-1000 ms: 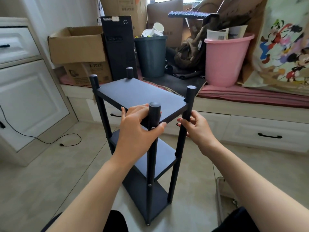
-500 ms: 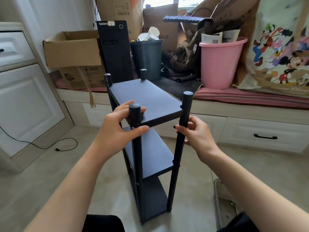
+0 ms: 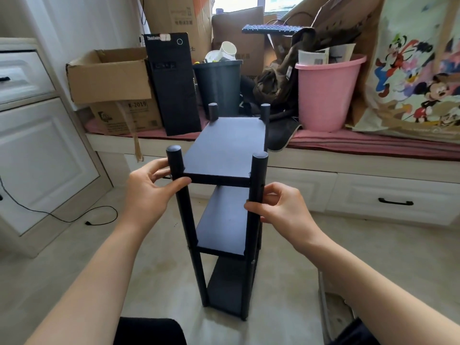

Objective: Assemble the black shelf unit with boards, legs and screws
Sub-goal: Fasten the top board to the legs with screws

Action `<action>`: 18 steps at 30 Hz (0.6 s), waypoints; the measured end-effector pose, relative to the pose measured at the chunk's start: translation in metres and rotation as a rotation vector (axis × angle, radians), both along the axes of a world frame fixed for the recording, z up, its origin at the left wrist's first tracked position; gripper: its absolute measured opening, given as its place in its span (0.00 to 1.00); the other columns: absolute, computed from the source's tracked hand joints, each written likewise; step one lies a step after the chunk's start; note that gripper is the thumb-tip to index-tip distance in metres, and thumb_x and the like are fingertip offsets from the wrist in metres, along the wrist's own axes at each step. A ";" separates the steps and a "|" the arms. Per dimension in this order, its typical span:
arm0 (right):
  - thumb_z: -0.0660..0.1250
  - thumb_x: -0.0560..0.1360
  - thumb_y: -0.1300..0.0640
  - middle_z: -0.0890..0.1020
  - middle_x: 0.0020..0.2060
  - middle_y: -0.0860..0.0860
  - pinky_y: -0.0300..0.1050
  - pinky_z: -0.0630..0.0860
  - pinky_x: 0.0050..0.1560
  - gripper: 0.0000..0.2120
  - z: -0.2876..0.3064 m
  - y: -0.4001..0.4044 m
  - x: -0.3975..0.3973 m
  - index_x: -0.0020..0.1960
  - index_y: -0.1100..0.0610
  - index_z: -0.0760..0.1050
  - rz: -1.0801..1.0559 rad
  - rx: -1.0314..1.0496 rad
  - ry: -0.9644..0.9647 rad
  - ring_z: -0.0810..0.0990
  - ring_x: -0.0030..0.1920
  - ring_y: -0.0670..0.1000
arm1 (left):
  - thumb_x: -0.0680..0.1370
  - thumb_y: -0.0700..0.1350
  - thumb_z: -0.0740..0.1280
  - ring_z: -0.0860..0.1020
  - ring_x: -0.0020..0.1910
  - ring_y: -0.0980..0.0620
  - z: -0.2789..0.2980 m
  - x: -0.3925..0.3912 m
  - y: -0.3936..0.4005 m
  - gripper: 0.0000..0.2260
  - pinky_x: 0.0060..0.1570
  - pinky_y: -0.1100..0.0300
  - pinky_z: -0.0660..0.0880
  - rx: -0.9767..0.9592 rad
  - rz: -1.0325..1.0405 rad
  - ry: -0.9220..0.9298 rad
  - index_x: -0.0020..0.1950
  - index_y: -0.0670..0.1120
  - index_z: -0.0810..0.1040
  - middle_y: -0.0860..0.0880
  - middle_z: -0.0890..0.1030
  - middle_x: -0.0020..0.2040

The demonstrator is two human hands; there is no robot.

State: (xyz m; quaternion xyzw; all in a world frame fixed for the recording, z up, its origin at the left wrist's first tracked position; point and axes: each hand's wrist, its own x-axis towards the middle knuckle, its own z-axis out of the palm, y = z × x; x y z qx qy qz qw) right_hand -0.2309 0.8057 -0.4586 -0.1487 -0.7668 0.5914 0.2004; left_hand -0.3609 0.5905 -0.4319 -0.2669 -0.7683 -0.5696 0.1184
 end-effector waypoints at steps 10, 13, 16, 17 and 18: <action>0.78 0.69 0.58 0.87 0.41 0.48 0.39 0.78 0.43 0.10 0.000 -0.004 0.001 0.46 0.55 0.80 -0.011 -0.027 0.004 0.85 0.42 0.44 | 0.73 0.38 0.75 0.70 0.64 0.47 -0.005 0.037 0.025 0.28 0.66 0.71 0.60 -0.116 0.315 0.503 0.72 0.45 0.73 0.46 0.74 0.63; 0.78 0.69 0.58 0.87 0.41 0.49 0.40 0.79 0.44 0.10 0.000 -0.005 0.000 0.46 0.55 0.80 -0.015 -0.025 0.003 0.85 0.43 0.45 | 0.71 0.34 0.76 0.71 0.68 0.44 -0.012 0.049 0.045 0.27 0.71 0.57 0.67 -0.251 0.157 0.633 0.70 0.42 0.76 0.43 0.77 0.64; 0.78 0.69 0.58 0.86 0.41 0.50 0.45 0.81 0.47 0.10 0.001 -0.005 0.000 0.47 0.55 0.80 -0.014 -0.009 0.008 0.85 0.44 0.46 | 0.70 0.34 0.77 0.73 0.71 0.40 -0.018 0.046 0.063 0.28 0.72 0.41 0.68 -0.443 0.097 0.733 0.70 0.41 0.77 0.42 0.79 0.66; 0.78 0.69 0.57 0.86 0.42 0.50 0.46 0.82 0.48 0.10 0.001 -0.005 0.001 0.47 0.55 0.79 -0.015 0.005 0.007 0.85 0.44 0.46 | 0.70 0.33 0.77 0.74 0.71 0.39 -0.018 0.044 0.068 0.28 0.72 0.38 0.67 -0.481 0.101 0.755 0.69 0.40 0.77 0.42 0.80 0.66; 0.78 0.69 0.57 0.86 0.42 0.50 0.48 0.82 0.49 0.10 0.000 -0.006 0.001 0.47 0.55 0.79 -0.017 0.019 0.004 0.85 0.44 0.46 | 0.70 0.34 0.78 0.74 0.70 0.38 -0.018 0.041 0.071 0.28 0.72 0.37 0.67 -0.505 0.108 0.773 0.69 0.40 0.77 0.42 0.80 0.66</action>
